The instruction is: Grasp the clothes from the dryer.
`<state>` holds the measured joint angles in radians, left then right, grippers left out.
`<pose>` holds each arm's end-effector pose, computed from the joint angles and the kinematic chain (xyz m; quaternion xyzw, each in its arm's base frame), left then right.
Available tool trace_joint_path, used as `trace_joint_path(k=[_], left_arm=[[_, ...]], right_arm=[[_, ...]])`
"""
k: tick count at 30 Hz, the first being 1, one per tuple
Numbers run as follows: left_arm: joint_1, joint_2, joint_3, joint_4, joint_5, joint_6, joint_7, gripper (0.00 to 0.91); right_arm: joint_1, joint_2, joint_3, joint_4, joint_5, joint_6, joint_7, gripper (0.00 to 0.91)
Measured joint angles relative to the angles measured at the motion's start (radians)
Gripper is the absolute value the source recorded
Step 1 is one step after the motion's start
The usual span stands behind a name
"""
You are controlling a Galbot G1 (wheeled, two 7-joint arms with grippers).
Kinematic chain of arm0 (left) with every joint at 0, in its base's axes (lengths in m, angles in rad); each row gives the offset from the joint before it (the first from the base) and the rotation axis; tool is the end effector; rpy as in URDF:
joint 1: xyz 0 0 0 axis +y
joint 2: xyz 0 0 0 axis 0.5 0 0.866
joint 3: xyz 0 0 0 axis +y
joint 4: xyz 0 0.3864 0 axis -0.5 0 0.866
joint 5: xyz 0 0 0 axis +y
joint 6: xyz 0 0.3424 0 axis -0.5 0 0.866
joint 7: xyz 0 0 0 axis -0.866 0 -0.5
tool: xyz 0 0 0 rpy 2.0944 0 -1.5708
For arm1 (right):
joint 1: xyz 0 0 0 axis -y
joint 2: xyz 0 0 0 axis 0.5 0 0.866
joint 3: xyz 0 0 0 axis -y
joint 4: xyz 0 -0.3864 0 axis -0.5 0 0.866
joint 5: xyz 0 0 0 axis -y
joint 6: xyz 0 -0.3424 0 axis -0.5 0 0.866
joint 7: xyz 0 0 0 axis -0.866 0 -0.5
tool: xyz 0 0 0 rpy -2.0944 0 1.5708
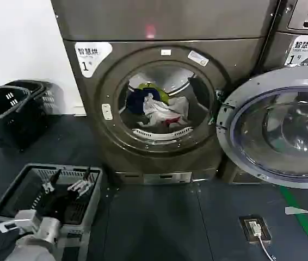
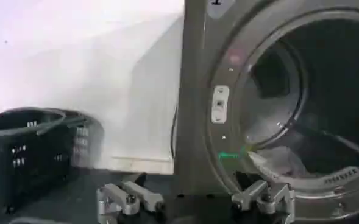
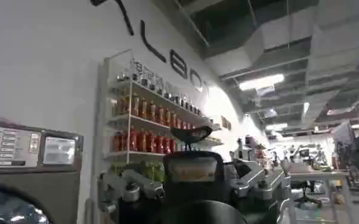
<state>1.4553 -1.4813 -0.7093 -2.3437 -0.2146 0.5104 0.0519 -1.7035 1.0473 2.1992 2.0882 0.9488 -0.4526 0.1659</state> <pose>0.1645 0.0583 -0.2266 0.0010 -0.9976 0.0258 0.0642 -0.0491 -0.3648 -0.0127 0.4828 0.8553 -0.0776 0.1710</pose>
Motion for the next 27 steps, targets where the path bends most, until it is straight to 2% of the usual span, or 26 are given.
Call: trace_joint_path(k=[27], left_arm=[[-0.001,-0.019,0.019,-0.009,0.019,-0.028,0.017,0.907]], right_arm=[[0.011,-0.013,-0.017,-0.005,-0.004,0.028,-0.02,0.907]])
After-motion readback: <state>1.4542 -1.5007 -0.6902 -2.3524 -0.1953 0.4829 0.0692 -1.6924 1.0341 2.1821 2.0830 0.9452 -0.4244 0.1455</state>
